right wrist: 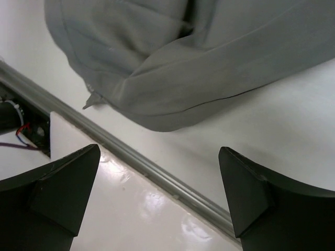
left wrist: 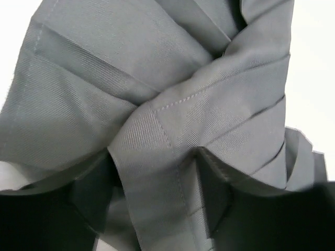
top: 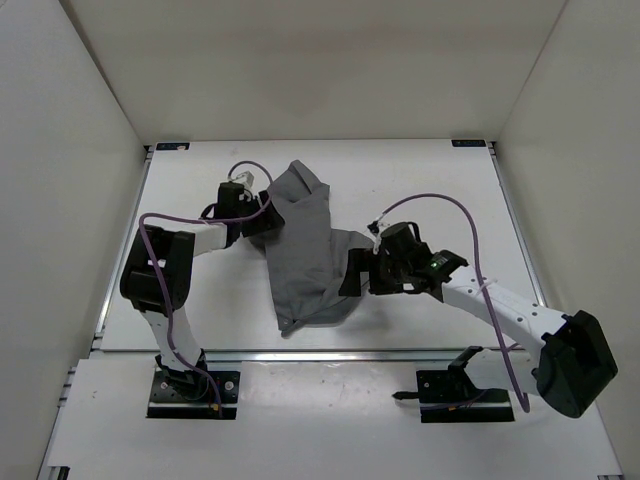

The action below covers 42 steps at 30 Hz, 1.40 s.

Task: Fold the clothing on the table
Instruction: Flatten the skirt out

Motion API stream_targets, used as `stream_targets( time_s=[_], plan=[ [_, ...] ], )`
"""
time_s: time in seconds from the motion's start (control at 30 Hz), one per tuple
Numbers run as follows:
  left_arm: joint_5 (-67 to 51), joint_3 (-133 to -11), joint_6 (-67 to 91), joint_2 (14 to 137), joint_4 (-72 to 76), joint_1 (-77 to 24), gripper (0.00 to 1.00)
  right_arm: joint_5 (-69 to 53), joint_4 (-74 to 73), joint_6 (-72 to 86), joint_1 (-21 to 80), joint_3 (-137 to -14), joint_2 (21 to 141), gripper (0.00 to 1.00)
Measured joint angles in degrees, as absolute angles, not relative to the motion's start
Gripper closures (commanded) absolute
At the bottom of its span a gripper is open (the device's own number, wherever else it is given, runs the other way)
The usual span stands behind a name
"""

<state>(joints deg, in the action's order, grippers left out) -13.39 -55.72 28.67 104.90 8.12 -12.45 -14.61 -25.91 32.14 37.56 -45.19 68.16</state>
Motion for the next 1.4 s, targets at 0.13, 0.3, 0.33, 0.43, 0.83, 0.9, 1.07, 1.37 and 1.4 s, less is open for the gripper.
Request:
stream_targets(
  time_s=[0.13, 0.3, 0.33, 0.43, 0.83, 0.9, 1.07, 1.37, 1.4],
  plan=[
    [-15.20, -55.42, 28.14, 104.90, 8.25, -12.19, 0.77, -14.52, -23.05, 35.94, 41.32, -43.75, 68.51, 0.07],
    [-16.56, -55.42, 27.97, 104.90, 9.04, -12.08, 1.00, -13.54, -19.51, 41.23, 46.65, -43.46, 72.79, 0.08],
    [-16.71, -55.42, 28.03, 104.90, 9.13, -12.05, 1.00, -13.34, -18.76, 42.41, 47.70, -43.46, 74.00, 0.08],
    [-16.84, -54.92, 28.08, 104.79, 9.82, -12.05, 1.00, -11.86, -16.47, 46.24, 51.24, -43.51, 77.69, 0.07],
    [-17.39, -46.46, 28.29, 98.94, 12.49, -10.07, 1.00, -3.90, -12.95, 59.79, 60.45, -53.17, 92.58, 0.09],
    [-17.39, -46.02, 28.05, 97.95, 12.47, -9.58, 1.00, -2.85, -13.37, 61.01, 60.99, -56.73, 95.29, 0.15],
    [-17.37, -45.17, 27.55, 95.85, 12.53, -9.28, 1.00, -1.39, -15.22, 63.11, 62.39, -62.59, 100.68, 0.55],
    [-18.00, -44.47, 27.24, 94.45, 11.94, -7.88, 1.00, -0.34, -20.88, 62.92, 59.68, -62.54, 100.49, 1.00],
    [-18.06, -44.49, 27.24, 94.15, 11.70, -7.62, 1.00, -0.03, -21.80, 61.84, 58.54, -62.19, 99.29, 1.00]
  ],
)
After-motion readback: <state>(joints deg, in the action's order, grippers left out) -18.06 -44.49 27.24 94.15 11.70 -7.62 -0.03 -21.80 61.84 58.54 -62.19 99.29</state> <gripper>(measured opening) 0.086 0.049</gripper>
